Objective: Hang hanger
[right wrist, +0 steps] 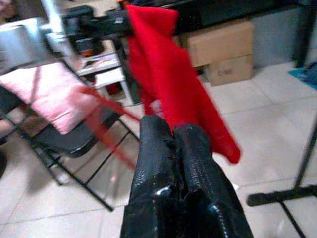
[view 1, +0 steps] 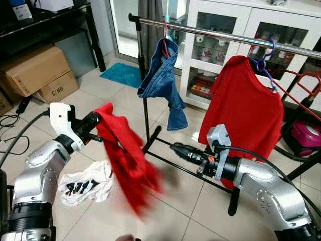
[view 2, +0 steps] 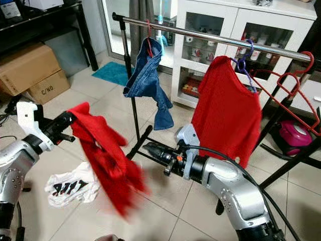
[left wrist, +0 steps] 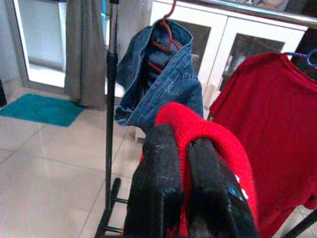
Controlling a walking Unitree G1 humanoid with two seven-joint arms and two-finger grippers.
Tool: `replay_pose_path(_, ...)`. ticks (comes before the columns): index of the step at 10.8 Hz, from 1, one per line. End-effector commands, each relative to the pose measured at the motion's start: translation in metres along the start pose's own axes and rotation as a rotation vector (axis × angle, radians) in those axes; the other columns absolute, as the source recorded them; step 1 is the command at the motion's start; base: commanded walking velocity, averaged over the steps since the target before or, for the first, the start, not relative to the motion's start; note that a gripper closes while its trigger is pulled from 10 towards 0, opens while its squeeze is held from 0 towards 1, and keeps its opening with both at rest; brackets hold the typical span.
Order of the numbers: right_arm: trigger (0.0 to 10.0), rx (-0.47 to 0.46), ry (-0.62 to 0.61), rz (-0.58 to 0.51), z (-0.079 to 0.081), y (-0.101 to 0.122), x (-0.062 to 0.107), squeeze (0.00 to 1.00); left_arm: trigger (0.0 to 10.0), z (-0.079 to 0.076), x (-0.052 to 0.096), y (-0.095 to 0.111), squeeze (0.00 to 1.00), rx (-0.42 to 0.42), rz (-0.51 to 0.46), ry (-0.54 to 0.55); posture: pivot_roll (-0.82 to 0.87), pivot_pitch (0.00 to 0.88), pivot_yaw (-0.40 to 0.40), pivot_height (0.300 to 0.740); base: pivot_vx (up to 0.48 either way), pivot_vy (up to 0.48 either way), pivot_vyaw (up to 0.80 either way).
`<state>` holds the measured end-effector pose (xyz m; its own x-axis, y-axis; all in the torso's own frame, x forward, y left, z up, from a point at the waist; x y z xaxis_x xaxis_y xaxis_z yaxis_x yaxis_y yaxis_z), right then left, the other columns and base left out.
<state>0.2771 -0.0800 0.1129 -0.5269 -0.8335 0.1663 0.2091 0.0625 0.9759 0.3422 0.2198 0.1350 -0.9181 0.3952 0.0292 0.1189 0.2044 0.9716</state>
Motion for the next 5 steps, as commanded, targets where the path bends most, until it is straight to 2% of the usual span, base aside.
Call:
replay_pose_path(1,0.0,0.017,-0.065,-0.01,-0.012,0.006,-0.001,0.0,0.0,-0.001,0.0,0.018,0.0,-0.024,-0.058,-0.004,-0.05,0.0,0.046,0.74,0.0,0.0,0.0)
replay_pose_path(2,2.9,0.036,-0.112,-0.012,-0.02,0.01,0.0,0.0,0.0,-0.003,-0.002,0.023,0.0,-0.025,-0.075,-0.003,-0.05,0.0,0.045,0.74,0.0,0.0,0.0)
replay_pose_path(3,10.0,0.018,-0.14,-0.035,-0.026,0.016,0.002,0.0,0.0,-0.004,-0.005,0.027,0.0,-0.025,-0.089,0.006,-0.05,0.0,0.049,0.74,0.0,0.0,0.0)
replay_pose_path(4,10.0,0.045,-0.162,-0.011,-0.03,0.015,0.006,0.75,0.0,0.0,-0.01,0.03,0.0,-0.031,-0.086,0.051,-0.06,0.0,0.058,0.74,0.0,0.0,0.0)
replay_pose_path(5,10.0,0.117,-0.164,0.053,-0.03,0.005,0.01,1.0,0.0,0.004,-0.014,0.032,0.0,-0.03,-0.082,0.094,-0.06,0.0,0.066,0.74,0.0,0.0,0.0)
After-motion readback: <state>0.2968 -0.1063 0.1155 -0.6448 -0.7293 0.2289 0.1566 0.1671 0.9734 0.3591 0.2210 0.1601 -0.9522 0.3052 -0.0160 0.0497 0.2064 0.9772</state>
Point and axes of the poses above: a point about 5 cm out from each wrist's last joint towards the gripper, its own x axis pointing back from the gripper into the wrist, its own y axis along the axis of the wrist's last joint, z = x × y, the point moved 5 cm from there along -x, pointing out of the wrist towards the gripper, and after that the axes turned 5 degrees about x, right-handed, at the moved point
